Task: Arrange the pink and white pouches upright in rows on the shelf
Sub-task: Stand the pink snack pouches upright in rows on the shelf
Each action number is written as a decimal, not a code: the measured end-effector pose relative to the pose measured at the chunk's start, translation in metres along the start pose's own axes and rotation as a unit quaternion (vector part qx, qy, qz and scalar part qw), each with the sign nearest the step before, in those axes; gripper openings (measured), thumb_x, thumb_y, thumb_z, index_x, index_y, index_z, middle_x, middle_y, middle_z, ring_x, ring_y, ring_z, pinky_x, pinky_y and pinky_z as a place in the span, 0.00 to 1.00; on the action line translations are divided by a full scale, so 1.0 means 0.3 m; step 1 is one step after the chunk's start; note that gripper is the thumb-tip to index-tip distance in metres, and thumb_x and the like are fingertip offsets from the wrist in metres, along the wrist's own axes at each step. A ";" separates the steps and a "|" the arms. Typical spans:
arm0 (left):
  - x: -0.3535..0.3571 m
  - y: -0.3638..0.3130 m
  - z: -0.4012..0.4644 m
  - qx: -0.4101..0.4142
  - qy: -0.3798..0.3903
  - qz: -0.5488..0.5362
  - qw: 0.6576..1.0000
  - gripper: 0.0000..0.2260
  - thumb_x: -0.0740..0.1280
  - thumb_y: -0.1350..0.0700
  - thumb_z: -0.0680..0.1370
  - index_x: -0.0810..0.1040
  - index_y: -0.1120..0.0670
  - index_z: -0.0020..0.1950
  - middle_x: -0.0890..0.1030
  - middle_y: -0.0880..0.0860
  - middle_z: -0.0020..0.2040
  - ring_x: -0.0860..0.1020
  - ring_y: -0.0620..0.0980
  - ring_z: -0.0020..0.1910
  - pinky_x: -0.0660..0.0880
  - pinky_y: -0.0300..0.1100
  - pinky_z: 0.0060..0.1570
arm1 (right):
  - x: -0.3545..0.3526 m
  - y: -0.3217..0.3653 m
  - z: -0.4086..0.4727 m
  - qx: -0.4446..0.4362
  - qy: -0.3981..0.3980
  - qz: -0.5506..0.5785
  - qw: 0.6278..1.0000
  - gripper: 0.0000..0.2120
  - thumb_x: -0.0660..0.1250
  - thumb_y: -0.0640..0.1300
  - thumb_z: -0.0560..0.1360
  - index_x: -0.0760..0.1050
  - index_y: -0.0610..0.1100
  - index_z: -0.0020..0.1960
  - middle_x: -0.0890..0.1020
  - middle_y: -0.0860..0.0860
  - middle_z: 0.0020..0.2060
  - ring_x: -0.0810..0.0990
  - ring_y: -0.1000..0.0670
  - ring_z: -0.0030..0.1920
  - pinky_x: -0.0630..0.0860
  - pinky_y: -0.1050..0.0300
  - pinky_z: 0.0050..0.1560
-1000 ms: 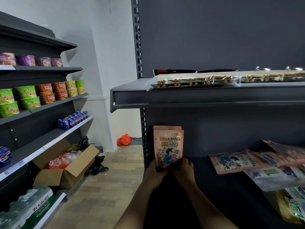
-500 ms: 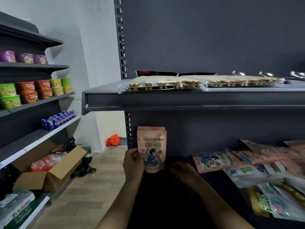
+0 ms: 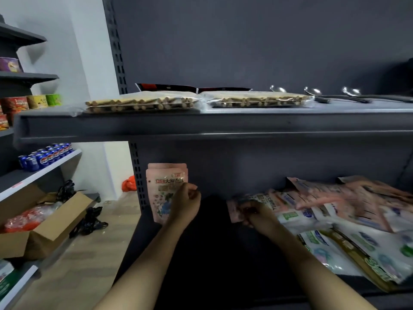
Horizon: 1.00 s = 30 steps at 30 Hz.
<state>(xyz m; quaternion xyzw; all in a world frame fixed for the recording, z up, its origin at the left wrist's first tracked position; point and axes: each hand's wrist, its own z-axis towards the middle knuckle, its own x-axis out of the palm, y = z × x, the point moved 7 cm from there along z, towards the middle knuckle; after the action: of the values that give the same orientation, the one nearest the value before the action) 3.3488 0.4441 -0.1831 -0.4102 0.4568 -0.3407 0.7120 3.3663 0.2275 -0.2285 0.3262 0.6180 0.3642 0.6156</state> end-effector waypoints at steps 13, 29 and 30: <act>0.282 -0.135 -0.051 0.039 0.140 0.113 0.983 0.14 0.64 0.56 0.78 0.73 0.56 0.63 0.80 0.53 0.55 0.74 0.45 0.48 0.68 0.34 0.46 | -0.177 -0.018 0.039 -0.128 0.005 -0.373 0.919 0.20 0.58 0.38 0.76 0.67 0.39 0.67 0.69 0.39 0.66 0.67 0.40 0.68 0.65 0.55 0.66; 0.216 -0.089 -0.078 -0.003 0.105 0.134 0.985 0.14 0.63 0.53 0.78 0.72 0.53 0.63 0.79 0.52 0.57 0.75 0.46 0.52 0.70 0.36 0.49 | -0.118 -0.010 0.070 -0.234 0.023 -0.568 0.789 0.15 0.55 0.40 0.79 0.72 0.42 0.64 0.77 0.44 0.62 0.75 0.43 0.63 0.65 0.46 0.67; 0.211 -0.089 -0.078 -0.003 0.101 0.140 0.985 0.15 0.63 0.53 0.78 0.72 0.53 0.64 0.79 0.52 0.58 0.76 0.46 0.53 0.70 0.36 0.50 | -0.127 0.011 0.067 -0.239 0.008 -0.536 0.809 0.15 0.54 0.40 0.79 0.72 0.43 0.64 0.77 0.44 0.63 0.75 0.44 0.63 0.66 0.48 0.65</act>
<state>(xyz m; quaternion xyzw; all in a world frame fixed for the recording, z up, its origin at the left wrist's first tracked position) 3.3461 0.3719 -0.1885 -0.3078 0.5799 -0.2759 0.7020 3.3874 0.1976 -0.2053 -0.2174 0.5928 0.1148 0.7669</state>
